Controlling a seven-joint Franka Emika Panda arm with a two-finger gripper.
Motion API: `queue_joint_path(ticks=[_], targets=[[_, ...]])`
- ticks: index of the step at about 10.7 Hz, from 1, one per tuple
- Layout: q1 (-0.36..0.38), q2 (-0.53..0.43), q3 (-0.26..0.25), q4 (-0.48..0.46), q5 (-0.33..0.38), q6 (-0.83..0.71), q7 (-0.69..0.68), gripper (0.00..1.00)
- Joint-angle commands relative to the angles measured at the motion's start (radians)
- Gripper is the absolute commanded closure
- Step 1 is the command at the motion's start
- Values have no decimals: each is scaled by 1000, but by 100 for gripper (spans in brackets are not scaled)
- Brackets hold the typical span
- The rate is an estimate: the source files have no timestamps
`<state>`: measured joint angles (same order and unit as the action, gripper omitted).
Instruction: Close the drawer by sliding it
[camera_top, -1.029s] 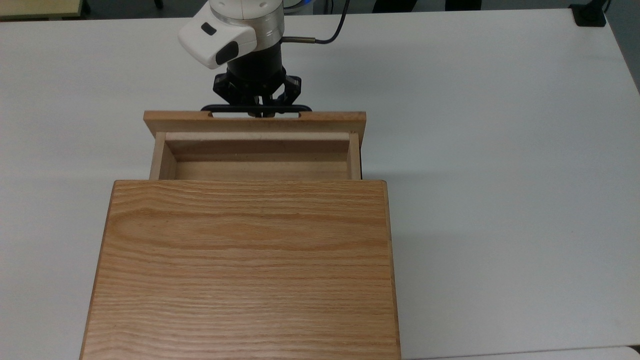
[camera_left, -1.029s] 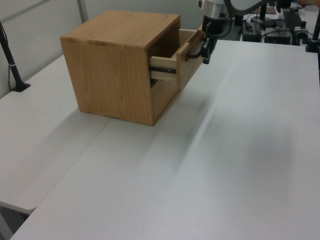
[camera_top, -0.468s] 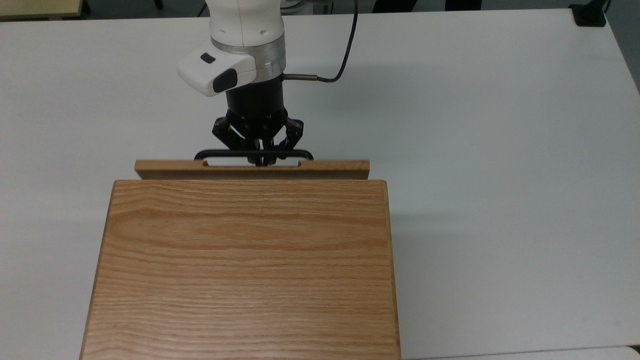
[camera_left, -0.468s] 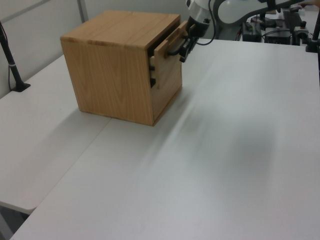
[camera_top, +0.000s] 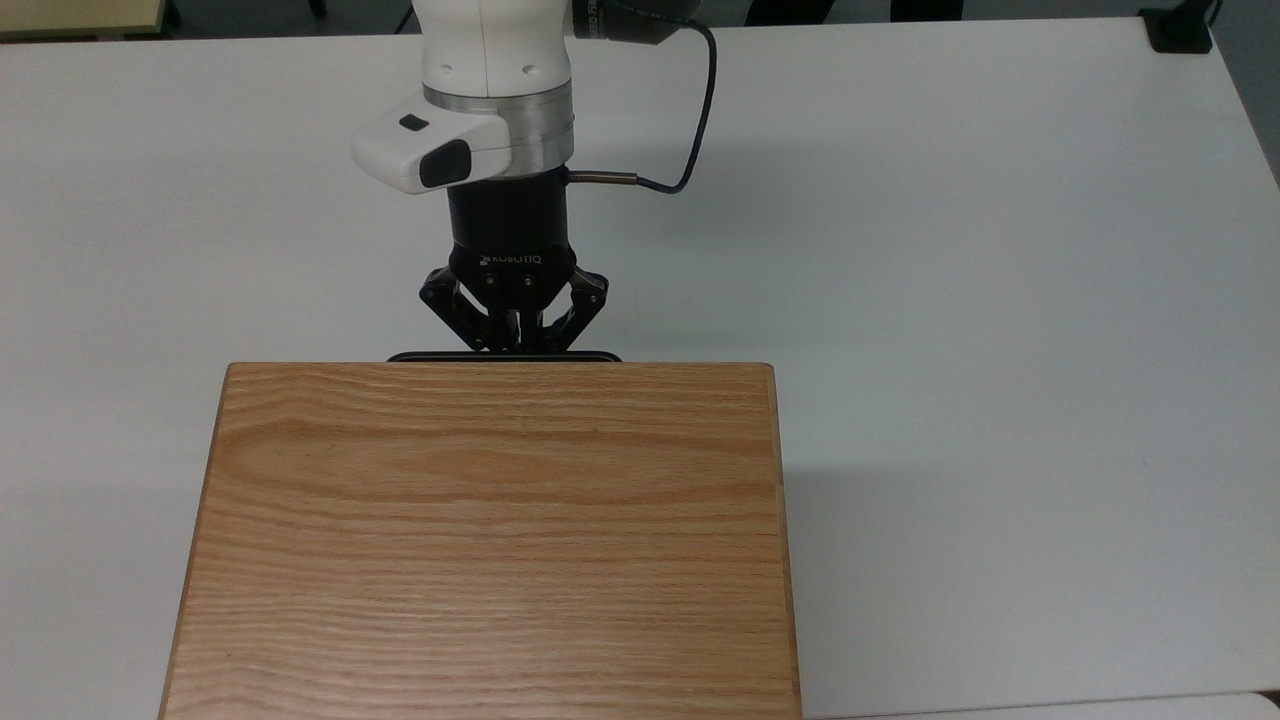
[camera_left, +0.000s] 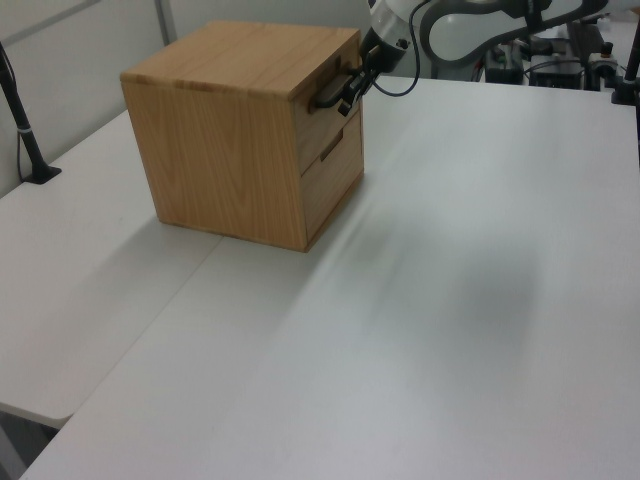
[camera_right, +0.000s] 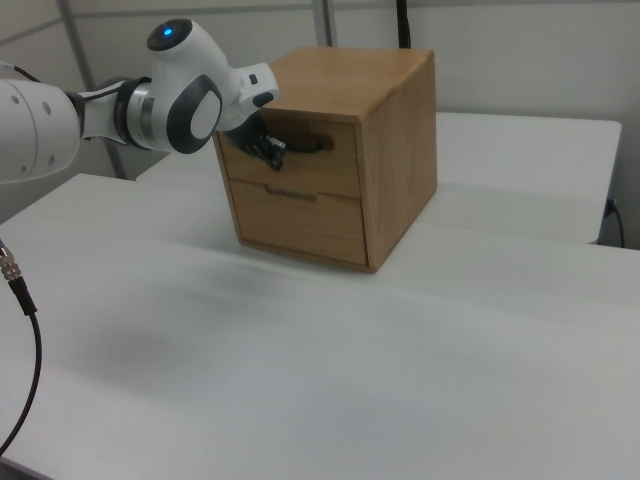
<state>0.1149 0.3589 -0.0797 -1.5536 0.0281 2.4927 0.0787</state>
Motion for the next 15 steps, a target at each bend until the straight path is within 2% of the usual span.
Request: queue_joint_path(ticks=[1, 4, 7, 9, 11, 12, 13, 14, 15], targets=[[9, 9, -15, 8, 3, 31, 13, 100], [11, -43, -15, -6, -19, -273, -66, 100], [9, -144, -12, -42, -22, -512, -74, 100], [0, -222, -12, -43, -68, -688, -76, 100], [-11, -282, -11, -48, -73, -817, -66, 90], [-20, -308, -5, -55, -73, -854, -66, 77], [-32, -331, -5, -57, -71, -885, -66, 41], [-35, -336, -5, -50, -71, -914, -65, 0], [-31, -336, -6, -48, -71, -920, -63, 0]])
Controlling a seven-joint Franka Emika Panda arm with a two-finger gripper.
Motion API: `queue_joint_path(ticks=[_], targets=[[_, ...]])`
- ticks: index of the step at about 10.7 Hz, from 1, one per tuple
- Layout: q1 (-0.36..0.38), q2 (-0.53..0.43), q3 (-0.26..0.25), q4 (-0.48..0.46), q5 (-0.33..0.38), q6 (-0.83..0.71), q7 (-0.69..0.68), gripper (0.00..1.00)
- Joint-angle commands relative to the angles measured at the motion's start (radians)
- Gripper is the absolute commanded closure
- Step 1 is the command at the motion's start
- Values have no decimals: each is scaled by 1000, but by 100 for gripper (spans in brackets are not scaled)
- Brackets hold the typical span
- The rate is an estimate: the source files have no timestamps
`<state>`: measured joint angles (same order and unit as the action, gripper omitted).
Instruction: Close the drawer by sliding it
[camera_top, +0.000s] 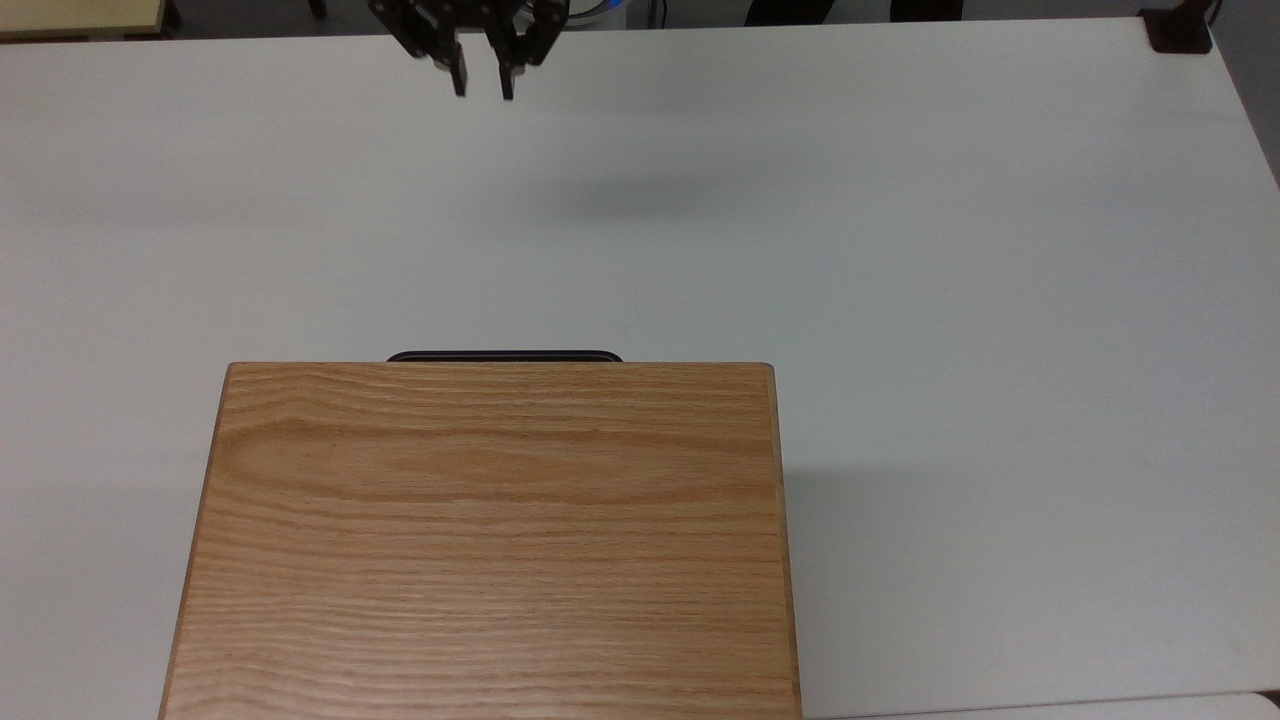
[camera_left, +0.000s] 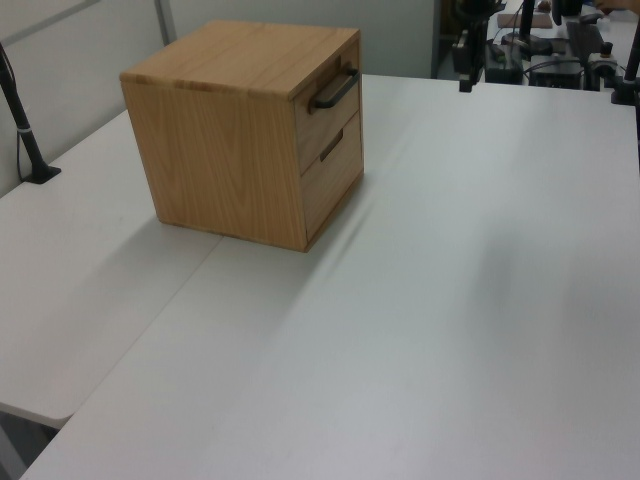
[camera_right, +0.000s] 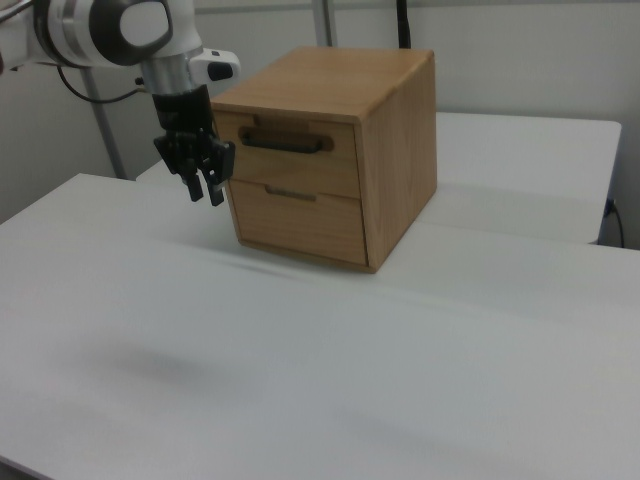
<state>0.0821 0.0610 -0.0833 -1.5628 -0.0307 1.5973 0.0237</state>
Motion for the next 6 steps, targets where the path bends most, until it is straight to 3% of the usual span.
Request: queue_joint_path(ticks=[1, 3, 6], targets=[[5, -38, -4, -39, -14, -22, 30, 0], [10, -33, -1, -42, -75, -8, 137, 0], [10, -33, -1, -42, -71, 41, 137, 0]])
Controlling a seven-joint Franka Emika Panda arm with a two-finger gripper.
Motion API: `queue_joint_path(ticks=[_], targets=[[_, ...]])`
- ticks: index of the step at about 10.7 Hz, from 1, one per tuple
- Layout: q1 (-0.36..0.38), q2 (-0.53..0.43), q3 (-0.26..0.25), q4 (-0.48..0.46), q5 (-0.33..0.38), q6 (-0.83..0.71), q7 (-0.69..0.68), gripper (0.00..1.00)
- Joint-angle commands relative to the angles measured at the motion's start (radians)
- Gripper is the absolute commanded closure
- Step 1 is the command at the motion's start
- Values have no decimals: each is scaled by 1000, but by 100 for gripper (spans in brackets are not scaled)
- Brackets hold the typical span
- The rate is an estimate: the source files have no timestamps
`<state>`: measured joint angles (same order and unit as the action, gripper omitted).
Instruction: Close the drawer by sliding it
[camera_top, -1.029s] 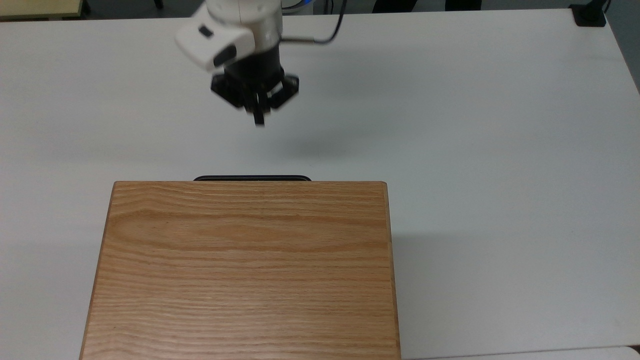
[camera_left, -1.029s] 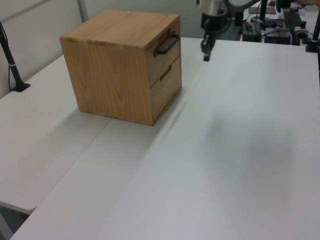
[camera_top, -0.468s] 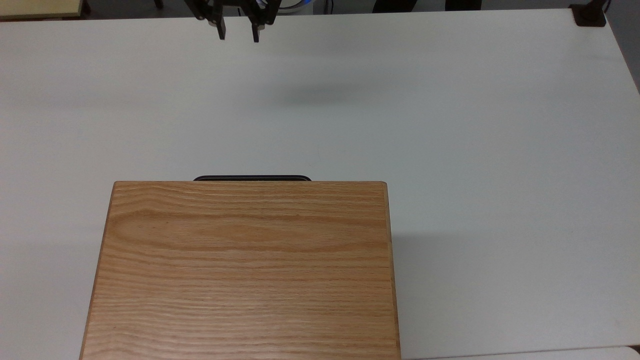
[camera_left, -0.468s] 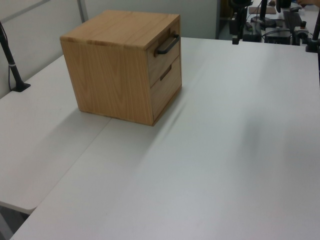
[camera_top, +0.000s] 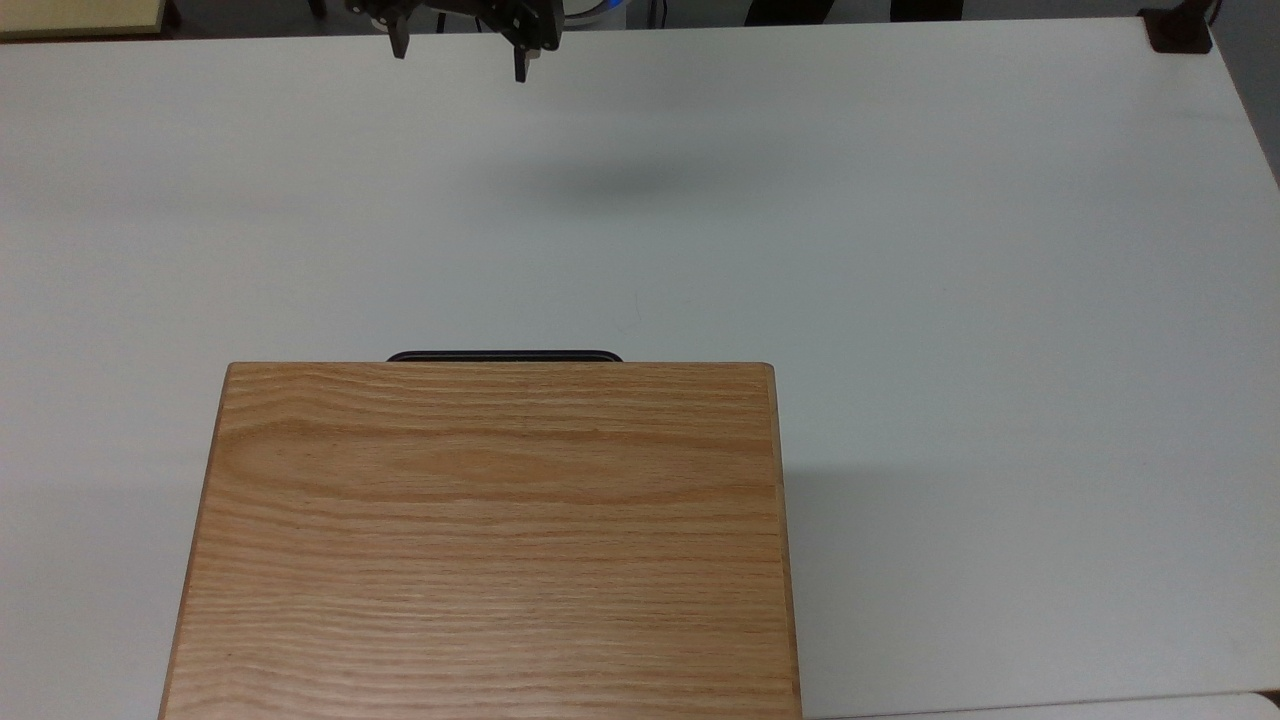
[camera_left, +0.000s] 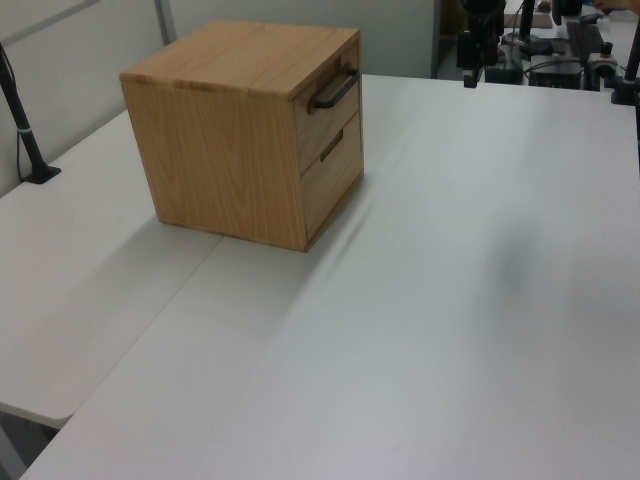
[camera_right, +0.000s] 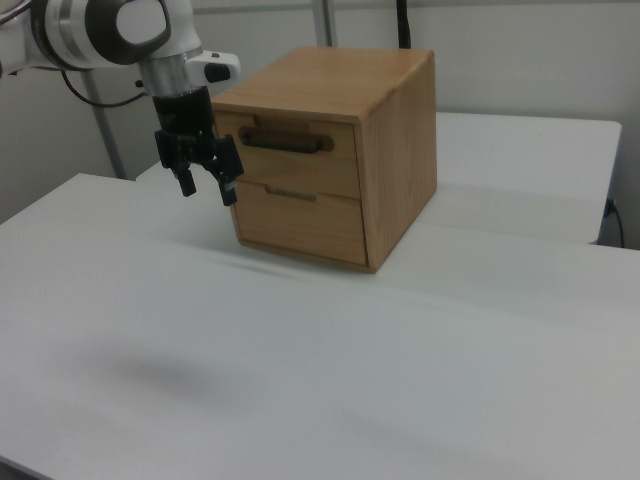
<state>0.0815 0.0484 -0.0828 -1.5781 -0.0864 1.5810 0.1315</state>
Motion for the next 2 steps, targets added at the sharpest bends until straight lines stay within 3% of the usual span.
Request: queue_joint_path(ticks=[1, 2], targets=[[9, -18, -2, -26, -15, 82, 30, 0], [8, -15, -2, -25, -15, 97, 30, 0]])
